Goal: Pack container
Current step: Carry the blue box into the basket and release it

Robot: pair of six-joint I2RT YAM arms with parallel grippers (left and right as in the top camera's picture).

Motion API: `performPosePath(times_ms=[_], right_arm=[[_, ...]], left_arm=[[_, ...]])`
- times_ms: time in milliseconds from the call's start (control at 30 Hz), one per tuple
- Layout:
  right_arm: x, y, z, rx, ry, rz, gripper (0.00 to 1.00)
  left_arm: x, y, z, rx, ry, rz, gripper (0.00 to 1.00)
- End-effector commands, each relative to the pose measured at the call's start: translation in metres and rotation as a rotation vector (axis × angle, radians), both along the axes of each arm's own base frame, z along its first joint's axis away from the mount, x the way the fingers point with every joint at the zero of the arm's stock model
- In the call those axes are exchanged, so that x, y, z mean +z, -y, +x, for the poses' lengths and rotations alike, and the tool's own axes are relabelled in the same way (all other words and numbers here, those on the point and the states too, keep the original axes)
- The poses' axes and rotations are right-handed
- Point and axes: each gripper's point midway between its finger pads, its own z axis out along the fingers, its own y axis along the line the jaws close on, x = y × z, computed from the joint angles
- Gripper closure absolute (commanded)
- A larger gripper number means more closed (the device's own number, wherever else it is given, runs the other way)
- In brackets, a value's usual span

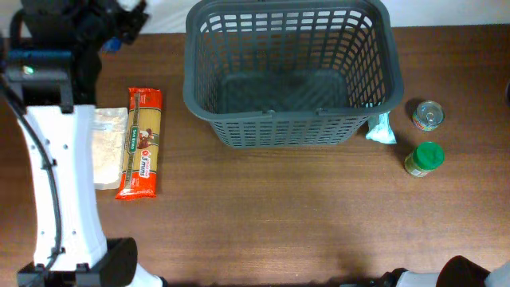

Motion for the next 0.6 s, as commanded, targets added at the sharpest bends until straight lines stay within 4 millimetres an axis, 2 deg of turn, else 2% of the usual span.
performPosePath(times_ms=[0, 133, 167, 267, 367, 500, 567], right_arm=[[-0.001, 0.001, 0.0, -0.012, 0.007, 0.01, 0.01], [-0.001, 0.001, 0.0, -0.012, 0.007, 0.011, 0.01], [-0.001, 0.001, 0.0, -0.012, 0.007, 0.011, 0.01], [-0.001, 0.001, -0.001, -0.012, 0.004, 0.013, 0.01], [-0.002, 0.0, -0.001, -0.012, 0.001, 0.014, 0.01], [-0.003, 0.0, -0.002, -0.012, -0.003, 0.017, 0.01], [-0.003, 0.0, -0.002, -0.012, -0.005, 0.018, 0.01]], left_arm=[[-0.014, 0.063, -0.009, -0.316, 0.089, 0.237, 0.99], [-0.044, 0.121, -0.015, -0.485, 0.09, 0.348, 0.98], [-0.058, 0.139, -0.013, -0.511, 0.065, 0.359, 0.98], [-0.09, 0.166, -0.005, -0.533, 0.008, 0.396, 0.98], [-0.125, 0.182, 0.008, -0.526, -0.053, 0.44, 0.99], [-0.175, 0.183, 0.04, -0.351, -0.194, 0.397, 0.98], [-0.201, 0.187, 0.047, -0.33, -0.25, 0.393, 0.99]])
